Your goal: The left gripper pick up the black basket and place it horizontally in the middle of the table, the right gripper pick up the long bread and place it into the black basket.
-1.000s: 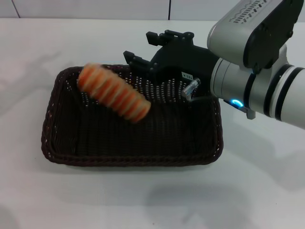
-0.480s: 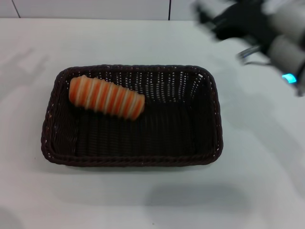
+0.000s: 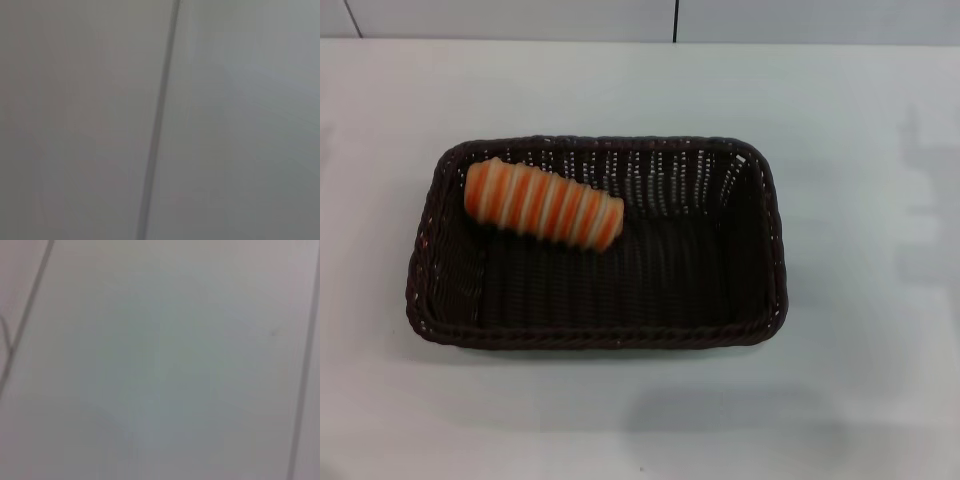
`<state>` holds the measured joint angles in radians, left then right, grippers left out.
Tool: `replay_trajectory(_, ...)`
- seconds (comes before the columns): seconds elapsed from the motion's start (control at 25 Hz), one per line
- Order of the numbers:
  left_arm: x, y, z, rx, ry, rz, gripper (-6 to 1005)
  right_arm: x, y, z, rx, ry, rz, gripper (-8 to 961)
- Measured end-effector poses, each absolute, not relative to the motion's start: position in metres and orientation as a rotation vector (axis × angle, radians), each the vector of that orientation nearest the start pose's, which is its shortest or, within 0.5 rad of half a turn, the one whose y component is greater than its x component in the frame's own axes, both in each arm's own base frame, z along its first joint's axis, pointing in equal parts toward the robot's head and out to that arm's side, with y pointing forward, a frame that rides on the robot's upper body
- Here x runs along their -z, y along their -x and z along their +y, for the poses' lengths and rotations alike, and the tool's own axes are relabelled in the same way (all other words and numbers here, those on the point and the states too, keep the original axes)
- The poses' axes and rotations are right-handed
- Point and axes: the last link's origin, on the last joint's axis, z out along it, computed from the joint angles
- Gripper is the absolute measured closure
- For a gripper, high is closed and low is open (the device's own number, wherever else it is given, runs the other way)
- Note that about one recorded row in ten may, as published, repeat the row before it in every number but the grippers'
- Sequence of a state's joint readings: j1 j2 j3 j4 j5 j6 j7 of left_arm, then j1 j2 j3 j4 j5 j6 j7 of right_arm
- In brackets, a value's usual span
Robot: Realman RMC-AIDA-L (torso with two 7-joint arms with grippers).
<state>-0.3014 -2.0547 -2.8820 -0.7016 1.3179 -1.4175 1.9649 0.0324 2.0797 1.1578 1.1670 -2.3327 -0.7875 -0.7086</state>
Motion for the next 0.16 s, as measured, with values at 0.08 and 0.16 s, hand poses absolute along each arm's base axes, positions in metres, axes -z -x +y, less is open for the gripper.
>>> replay_trajectory(0.08,-0.164,0.364,0.291,1.002,1.47,-0.513,457,-0.037,-0.241,0.324,-0.54,1.33,0.259,342)
replay_trajectory(0.16,-0.159,0.373,0.286,0.973,1.42,-0.507,457,-0.036,-0.254,0.321,-0.546,1.278,0.227,342)
